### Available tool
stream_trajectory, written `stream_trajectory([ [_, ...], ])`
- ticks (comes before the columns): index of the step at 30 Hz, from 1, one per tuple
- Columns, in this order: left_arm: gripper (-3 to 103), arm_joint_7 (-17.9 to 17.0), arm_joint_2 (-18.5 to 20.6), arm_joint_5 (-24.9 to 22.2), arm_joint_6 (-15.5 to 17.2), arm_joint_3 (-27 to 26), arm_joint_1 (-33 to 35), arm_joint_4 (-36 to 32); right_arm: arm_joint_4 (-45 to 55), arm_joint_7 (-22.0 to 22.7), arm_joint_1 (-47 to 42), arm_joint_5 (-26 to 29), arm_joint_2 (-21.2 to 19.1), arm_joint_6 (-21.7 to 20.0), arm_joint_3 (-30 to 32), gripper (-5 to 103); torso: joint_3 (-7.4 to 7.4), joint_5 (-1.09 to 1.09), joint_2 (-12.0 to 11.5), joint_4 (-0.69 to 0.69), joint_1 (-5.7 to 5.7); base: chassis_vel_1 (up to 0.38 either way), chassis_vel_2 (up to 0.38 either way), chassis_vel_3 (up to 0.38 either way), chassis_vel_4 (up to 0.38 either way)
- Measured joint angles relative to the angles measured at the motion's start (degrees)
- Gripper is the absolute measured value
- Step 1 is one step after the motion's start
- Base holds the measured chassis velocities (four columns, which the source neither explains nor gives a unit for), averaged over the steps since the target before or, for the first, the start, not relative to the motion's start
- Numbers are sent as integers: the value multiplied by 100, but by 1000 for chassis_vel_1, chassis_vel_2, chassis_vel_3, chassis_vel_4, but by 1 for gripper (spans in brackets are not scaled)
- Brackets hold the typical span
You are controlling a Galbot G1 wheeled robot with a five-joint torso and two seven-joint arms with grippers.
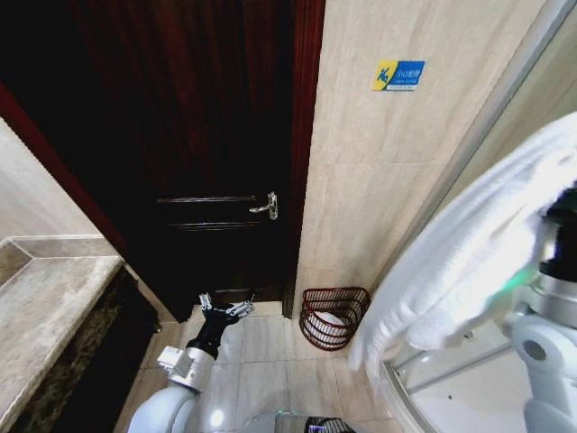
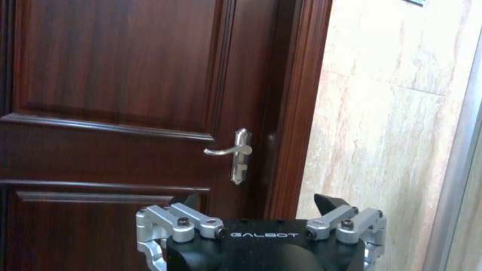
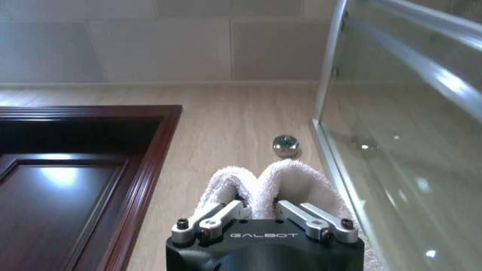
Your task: Discard the used towel into the hamper.
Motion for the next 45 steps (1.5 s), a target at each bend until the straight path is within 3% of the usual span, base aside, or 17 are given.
stream_trajectory([
  [13,100,0,0,0,0,0,0,0,-1037,157,1442,-103,-591,-137,-824,6,0,0,0,1,0,0,0,0,0],
  [36,100,0,0,0,0,0,0,0,-2351,258,3947,-81,-766,-250,-2317,6,0,-1,0,0,0,0,0,0,0],
  [45,100,0,0,0,0,0,0,0,-2599,183,4157,-159,-651,-234,-2600,6,0,0,1,0,-1,0,0,0,0],
])
